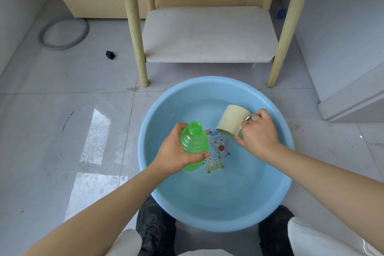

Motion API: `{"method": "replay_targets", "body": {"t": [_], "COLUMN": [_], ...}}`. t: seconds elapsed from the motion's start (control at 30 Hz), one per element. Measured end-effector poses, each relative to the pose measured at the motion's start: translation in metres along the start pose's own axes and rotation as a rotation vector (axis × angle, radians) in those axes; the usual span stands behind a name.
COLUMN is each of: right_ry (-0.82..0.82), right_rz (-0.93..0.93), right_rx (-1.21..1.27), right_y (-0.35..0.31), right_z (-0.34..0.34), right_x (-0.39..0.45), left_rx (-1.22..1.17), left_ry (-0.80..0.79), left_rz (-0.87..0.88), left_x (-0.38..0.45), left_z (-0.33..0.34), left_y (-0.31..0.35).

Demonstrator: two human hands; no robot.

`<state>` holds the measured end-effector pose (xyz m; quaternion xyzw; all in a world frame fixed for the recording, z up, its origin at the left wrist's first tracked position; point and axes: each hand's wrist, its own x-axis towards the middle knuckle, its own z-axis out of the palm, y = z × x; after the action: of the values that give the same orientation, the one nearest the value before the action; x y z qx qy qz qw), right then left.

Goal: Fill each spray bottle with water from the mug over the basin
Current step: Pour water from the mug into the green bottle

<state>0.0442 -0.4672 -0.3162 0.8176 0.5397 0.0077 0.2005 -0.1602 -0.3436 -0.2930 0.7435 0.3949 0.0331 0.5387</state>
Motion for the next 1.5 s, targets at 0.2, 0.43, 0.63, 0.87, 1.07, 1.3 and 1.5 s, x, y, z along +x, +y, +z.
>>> {"method": "replay_targets", "body": {"t": [0.2,0.43,0.63,0.87,1.07,1.3,1.5], "right_ry": [-0.045,-0.163,-0.258,-0.104,0.047,0.317,0.505], "right_rz": [-0.081,0.186,0.489,0.552,0.475,0.352,0.241], "right_rx": [0.079,0.485,1.070,1.354,1.346,1.226,1.044], "right_y": [-0.004,0.000,0.010,0.022,0.017,0.003,-0.003], "right_z": [0.001,-0.005,-0.024,-0.050,-0.074,-0.089,-0.086], "right_x": [-0.010,-0.011,-0.015,-0.020,-0.021,-0.021,-0.020], "left_rx": [-0.044,-0.049,-0.051,-0.013,0.013,0.030,0.028], "left_ry": [0.009,0.020,0.016,0.031,0.028,0.021,0.022], "left_rz": [-0.014,0.001,0.024,0.051,0.068,0.092,0.090], "left_x": [0.000,0.001,0.001,0.002,0.003,0.001,0.000], "left_z": [0.001,0.002,0.004,0.006,0.008,0.009,0.009], "left_y": [0.000,0.001,-0.001,-0.002,0.001,0.006,0.008]}}
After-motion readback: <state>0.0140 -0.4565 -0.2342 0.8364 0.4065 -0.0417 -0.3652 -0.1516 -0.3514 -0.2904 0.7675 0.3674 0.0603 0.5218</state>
